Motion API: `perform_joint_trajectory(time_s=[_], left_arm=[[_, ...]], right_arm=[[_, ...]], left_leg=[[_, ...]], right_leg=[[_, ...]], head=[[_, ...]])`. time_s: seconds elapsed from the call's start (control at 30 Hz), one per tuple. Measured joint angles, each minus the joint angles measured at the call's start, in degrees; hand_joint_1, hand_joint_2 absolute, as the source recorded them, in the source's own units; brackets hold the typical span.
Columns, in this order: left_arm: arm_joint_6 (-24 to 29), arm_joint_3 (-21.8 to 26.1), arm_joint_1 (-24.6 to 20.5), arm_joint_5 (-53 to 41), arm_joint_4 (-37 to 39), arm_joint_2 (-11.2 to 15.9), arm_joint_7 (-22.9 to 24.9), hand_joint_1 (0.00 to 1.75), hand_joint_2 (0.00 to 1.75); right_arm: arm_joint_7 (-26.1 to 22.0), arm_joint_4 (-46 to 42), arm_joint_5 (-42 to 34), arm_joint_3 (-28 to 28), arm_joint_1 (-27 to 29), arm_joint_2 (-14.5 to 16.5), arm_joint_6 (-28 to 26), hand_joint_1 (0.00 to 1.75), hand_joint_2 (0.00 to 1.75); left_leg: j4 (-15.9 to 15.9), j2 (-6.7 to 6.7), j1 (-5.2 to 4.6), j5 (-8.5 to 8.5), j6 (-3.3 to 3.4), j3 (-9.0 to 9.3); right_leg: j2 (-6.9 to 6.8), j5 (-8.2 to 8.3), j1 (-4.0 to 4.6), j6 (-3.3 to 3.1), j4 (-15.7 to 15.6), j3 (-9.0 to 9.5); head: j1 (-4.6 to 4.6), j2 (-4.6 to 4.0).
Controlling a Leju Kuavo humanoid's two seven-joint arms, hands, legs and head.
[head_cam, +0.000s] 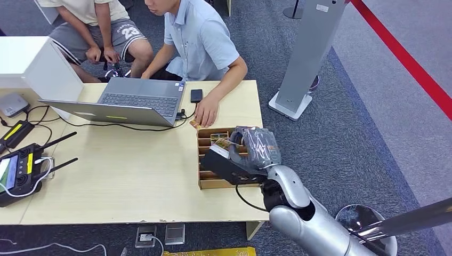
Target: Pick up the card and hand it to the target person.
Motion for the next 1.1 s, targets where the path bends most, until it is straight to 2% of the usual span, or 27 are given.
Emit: perform_joint_trajectory(time_s=[0.13, 0.3, 0.4, 0.5, 0.57, 0.63, 0.83, 1.1], left_arm=[[0.0, 0.0, 0.0, 0.4, 0.0, 0.0, -0.5, 0.0, 1.75], [-0.4, 0.0, 0.0, 0.4, 0.0, 0.0, -1.1, 0.0, 1.75], [-0.5, 0.0, -0.2, 0.1, 0.0, -0.1, -1.4, 0.0, 1.75], [-0.6, -0.1, -0.6, -0.3, 0.0, -0.3, -1.3, 0.0, 1.75], [-0.5, -0.1, -0.8, -0.4, 0.0, -0.4, -1.2, 0.0, 1.75], [-0.5, -0.2, -0.9, -0.4, 0.0, -0.6, -1.0, 0.0, 1.75], [-0.5, -0.2, -1.0, -0.4, 0.0, -0.7, -0.4, 0.0, 1.75], [-0.4, -0.3, -1.0, -0.3, 0.0, -0.7, -0.4, 0.0, 1.75]], right_arm=[[-1.7, -8.6, 1.4, -1.5, 0.0, -1.5, -1.2, 1.43, 1.75], [-8.5, -9.4, 3.1, -2.1, 0.0, -1.5, -6.5, 1.43, 1.75], [-13.0, -6.9, 5.3, -2.9, -0.5, -1.0, -12.9, 1.43, 1.75], [-17.5, -2.0, 8.7, -4.2, -1.0, -0.3, -23.2, 1.43, 1.75], [-19.0, 1.4, 11.9, -5.0, -1.4, 0.2, -29.9, 1.43, 1.75], [-19.0, 4.8, 14.3, -5.8, -1.7, 0.6, -33.6, 1.43, 1.75], [-19.0, 13.0, 15.9, -7.1, -1.9, 1.9, -35.3, 1.43, 1.75], [-19.3, 18.4, 14.7, -7.7, -2.2, 3.3, -35.4, 1.43, 1.75]], left_leg=[[0.0, 0.0, 0.0, 0.0, 0.0, -0.01], [0.0, 0.0, 0.0, 0.0, 0.0, -0.02], [0.0, -0.01, 0.0, 0.0, 0.0, -0.02], [0.0, -0.01, 0.0, 0.02, 0.03, -0.04], [0.0, -0.01, 0.0, 0.02, 0.03, -0.04], [0.0, -0.01, 0.0, 0.02, 0.03, -0.04], [0.0, -0.02, 0.0, 0.02, 0.03, -0.05], [0.0, -0.01, 0.0, 0.02, 0.03, -0.05]], right_leg=[[0.0, 0.0, 0.0, 0.0, 0.0, 0.0], [0.0, 0.0, 0.0, 0.0, 0.0, 0.01], [-0.01, 0.0, 0.0, 0.0, 0.0, 0.02], [-0.04, 0.01, 0.0, 0.01, 0.0, 0.02], [-0.03, 0.02, 0.0, 0.02, 0.0, 0.02], [-0.02, 0.02, 0.0, 0.02, 0.0, 0.02], [-0.03, 0.02, 0.0, 0.02, 0.0, 0.0], [-0.03, 0.02, 0.0, 0.02, 0.0, 0.0]], head=[[0.0, 0.0], [-0.02, 0.0], [0.0, 0.0], [0.04, 0.0], [0.07, 0.0], [0.06, 0.0], [0.01, 0.0], [0.01, 0.0]])
